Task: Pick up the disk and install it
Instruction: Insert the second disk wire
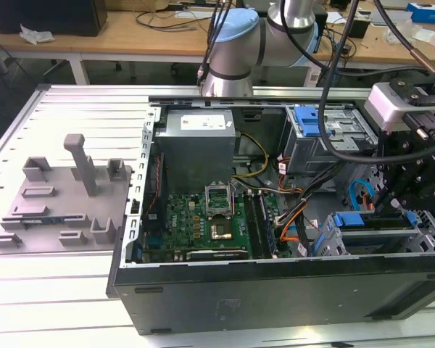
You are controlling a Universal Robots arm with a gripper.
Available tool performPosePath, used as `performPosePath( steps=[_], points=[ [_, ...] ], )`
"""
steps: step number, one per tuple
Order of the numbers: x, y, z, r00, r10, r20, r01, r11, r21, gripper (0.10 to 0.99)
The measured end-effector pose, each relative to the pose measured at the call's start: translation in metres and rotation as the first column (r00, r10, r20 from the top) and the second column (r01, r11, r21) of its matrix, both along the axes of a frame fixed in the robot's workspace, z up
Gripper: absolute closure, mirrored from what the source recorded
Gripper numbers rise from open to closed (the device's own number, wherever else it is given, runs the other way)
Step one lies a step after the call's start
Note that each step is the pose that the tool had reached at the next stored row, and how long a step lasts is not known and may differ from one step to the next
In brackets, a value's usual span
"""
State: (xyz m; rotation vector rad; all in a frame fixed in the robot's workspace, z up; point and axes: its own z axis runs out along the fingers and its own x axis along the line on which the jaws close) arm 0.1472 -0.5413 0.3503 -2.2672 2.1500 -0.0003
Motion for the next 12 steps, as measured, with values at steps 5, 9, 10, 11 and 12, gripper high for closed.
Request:
performPosePath(
  steps=[5, 9, 10, 11, 12],
  points=[
    [0.0009, 0.0000, -0.0021, 1.0000, 0.000, 0.0000, 0.000, 1.0000, 0.000, 0.925],
    [0.0010, 0.0000, -0.0057, 1.0000, 0.000, 0.0001, 0.000, 1.0000, 0.000, 0.925],
    [0.0010, 0.0000, -0.0061, 1.0000, 0.000, 0.0001, 0.000, 1.0000, 0.000, 0.925],
    [0.0010, 0.0000, -0.0067, 1.0000, 0.000, 0.0000, 0.000, 1.0000, 0.000, 0.925],
    [0.0010, 0.0000, -0.0082, 1.0000, 0.001, 0.0000, -0.001, 1.0000, 0.000, 0.925]
  ],
)
